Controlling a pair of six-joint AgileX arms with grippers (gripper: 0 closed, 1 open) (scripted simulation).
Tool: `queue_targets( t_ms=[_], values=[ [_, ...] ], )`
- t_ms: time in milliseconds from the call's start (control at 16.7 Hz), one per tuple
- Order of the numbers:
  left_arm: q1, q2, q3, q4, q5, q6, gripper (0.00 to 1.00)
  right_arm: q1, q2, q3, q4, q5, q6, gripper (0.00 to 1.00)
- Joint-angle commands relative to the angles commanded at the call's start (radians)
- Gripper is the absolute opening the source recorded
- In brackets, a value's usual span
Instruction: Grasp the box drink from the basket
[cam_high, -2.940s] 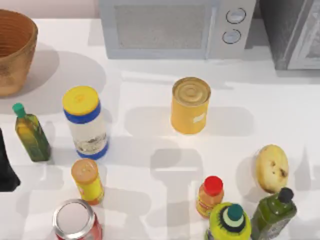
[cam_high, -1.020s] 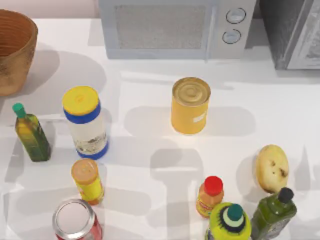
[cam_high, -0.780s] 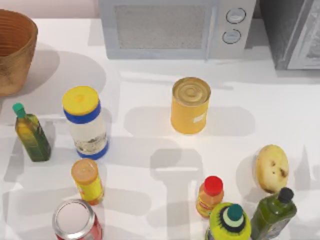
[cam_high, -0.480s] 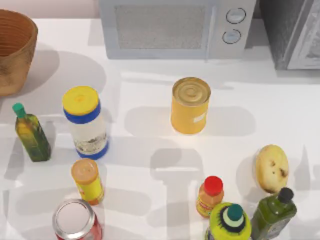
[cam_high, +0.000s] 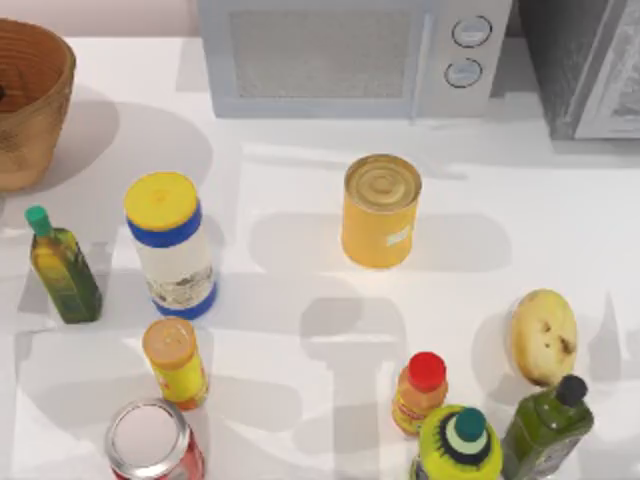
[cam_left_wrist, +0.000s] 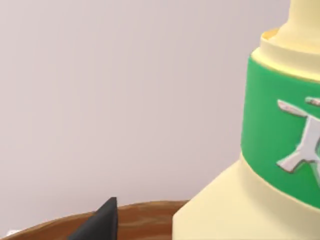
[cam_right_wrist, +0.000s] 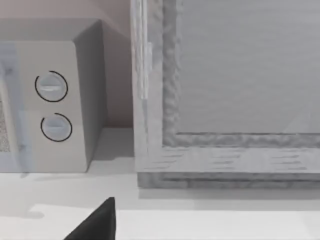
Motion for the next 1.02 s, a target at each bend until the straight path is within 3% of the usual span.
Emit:
queue_targets(
  t_ms=[300,1020],
  values=[
    [-0.002,0.005,0.009,-0.004,-0.001,0.000,1.00,0.000,0.000,0.000,0.000,0.000,0.000,1.00],
    [-0.002,0.005,0.009,-0.004,-0.001,0.000,0.10,0.000,0.000,0.000,0.000,0.000,0.000,1.00]
  ],
)
